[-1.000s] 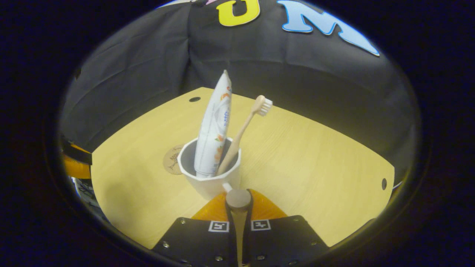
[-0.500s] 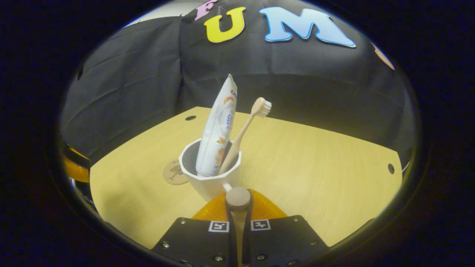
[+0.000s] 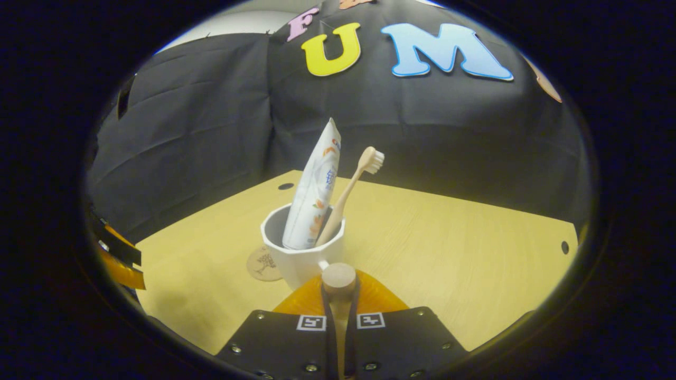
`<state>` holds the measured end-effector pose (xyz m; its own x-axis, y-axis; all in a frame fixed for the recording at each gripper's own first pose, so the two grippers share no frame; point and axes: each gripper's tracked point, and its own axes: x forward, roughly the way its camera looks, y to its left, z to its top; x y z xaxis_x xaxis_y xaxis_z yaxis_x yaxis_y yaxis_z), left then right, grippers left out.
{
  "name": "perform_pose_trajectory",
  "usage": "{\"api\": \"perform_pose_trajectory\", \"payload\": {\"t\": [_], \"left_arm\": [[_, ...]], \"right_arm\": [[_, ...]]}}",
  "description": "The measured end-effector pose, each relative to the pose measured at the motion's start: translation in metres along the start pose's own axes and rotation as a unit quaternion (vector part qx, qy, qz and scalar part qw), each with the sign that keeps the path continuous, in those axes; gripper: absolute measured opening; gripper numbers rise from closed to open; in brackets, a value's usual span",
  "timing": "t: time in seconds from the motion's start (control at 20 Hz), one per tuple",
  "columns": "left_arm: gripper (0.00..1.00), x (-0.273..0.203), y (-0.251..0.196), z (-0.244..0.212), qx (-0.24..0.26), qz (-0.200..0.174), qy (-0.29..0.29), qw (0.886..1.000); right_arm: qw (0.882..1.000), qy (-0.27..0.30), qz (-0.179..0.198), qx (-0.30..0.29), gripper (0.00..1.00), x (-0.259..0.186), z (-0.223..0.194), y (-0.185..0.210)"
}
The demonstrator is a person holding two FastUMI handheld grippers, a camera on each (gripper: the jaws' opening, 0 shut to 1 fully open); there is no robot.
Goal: Put the toothbrush and toothpaste on the desktop into the cup, then pick up the cup and place it on the coaster on the desktop.
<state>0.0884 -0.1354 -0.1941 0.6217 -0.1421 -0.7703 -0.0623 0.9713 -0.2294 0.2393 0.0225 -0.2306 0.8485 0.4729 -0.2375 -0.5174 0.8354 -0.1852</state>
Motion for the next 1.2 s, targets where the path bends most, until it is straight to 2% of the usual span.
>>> {"api": "perform_pose_trajectory", "payload": {"t": [0.15, 0.35, 0.4, 0.45, 0.5, 0.65, 1.05, 1.2], "left_arm": [[0.98, 0.004, -0.005, -0.005, 0.001, 0.001, 0.006, 1.000], [0.98, -0.002, -0.014, -0.015, 0.007, 0.004, 0.015, 1.000], [0.98, -0.003, -0.018, -0.016, 0.007, 0.005, 0.015, 1.000], [0.98, -0.003, -0.023, -0.017, 0.007, 0.007, 0.014, 1.000], [0.98, -0.005, -0.027, -0.015, 0.005, 0.010, 0.012, 1.000], [0.98, -0.016, -0.028, -0.006, 0.001, 0.018, 0.009, 1.000], [0.98, -0.011, -0.033, 0.000, -0.016, 0.016, 0.005, 1.000], [0.98, -0.011, -0.035, 0.000, -0.018, 0.012, 0.004, 1.000]], "right_arm": [[1.000, -0.013, 0.013, 0.010, 0.06, 0.003, -0.001, 0.006], [0.999, -0.031, 0.029, -0.011, 0.06, 0.004, 0.000, 0.002], [0.999, -0.031, 0.037, -0.011, 0.10, 0.004, -0.002, 0.002], [0.998, -0.031, 0.043, -0.014, 0.10, 0.004, -0.003, 0.000], [0.998, -0.026, 0.048, -0.021, 0.06, 0.005, -0.003, -0.003], [0.998, -0.005, 0.058, -0.025, 0.06, -0.005, 0.004, 0.002], [0.997, -0.007, 0.049, -0.059, 0.06, -0.005, 0.003, -0.005], [0.997, -0.002, 0.056, -0.050, 0.18, -0.007, 0.002, -0.001]]}}
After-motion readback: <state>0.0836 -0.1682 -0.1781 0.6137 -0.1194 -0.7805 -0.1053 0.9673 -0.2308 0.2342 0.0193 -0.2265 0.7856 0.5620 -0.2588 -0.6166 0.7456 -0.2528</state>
